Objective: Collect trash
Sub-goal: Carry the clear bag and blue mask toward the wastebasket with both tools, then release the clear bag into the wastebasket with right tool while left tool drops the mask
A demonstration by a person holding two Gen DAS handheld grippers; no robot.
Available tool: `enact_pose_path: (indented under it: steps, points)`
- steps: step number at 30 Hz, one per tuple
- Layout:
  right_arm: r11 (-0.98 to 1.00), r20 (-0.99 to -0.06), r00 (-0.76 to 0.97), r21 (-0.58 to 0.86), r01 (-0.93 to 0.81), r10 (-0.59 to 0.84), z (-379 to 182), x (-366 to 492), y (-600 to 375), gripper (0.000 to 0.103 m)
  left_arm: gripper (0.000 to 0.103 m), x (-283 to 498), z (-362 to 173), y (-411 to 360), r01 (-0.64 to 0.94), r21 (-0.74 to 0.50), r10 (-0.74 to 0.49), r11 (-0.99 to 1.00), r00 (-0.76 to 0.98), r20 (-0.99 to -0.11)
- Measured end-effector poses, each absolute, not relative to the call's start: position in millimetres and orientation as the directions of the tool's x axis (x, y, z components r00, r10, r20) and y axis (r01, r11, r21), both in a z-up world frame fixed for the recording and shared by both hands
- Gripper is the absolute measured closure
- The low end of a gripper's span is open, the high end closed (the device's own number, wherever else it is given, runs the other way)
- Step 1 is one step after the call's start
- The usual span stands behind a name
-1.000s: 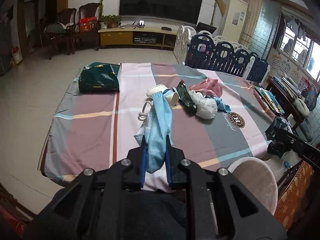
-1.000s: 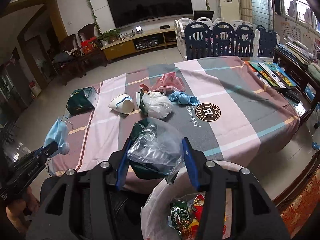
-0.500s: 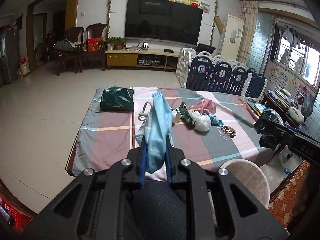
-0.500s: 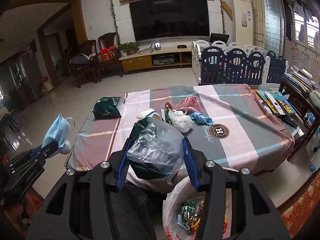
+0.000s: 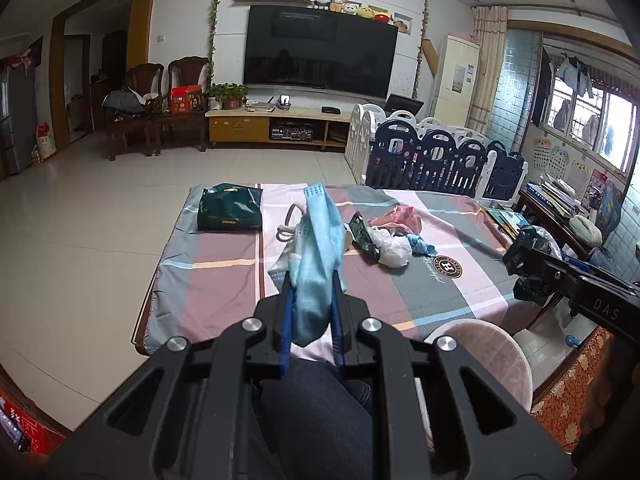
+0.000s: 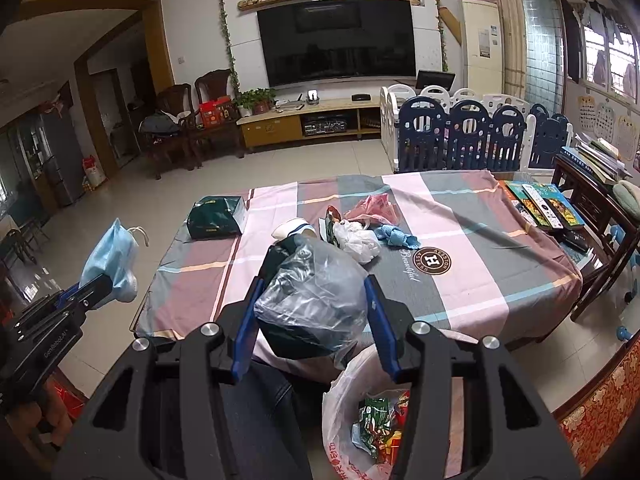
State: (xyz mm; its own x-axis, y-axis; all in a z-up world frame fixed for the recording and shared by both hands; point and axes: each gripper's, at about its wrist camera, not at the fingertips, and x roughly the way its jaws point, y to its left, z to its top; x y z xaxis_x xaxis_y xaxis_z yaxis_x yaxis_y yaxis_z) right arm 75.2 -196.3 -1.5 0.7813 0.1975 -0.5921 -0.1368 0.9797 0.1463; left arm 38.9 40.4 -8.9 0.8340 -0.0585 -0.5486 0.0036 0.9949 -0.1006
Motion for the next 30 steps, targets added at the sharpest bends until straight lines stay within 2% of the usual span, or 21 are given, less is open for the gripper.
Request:
enact_pose_path:
  steps: [11, 30]
  points:
    - [0.983, -0.608, 0.773, 0.133, -0.126, 0.181, -10.7, 74.9, -199.5, 0.053, 0.086, 45.5, -10.2, 38.7, 0.003, -0.097, -0.057, 0.995, 0.828, -0.557]
    - [0.995, -0.696, 0.714, 0.096, -0.007, 0.073, -50.2, 68.5, -248.0, 0.053, 0.086, 48.9, -15.9, 27.5, 0.042, -0.099, -0.092, 0.994, 0.815, -0.572]
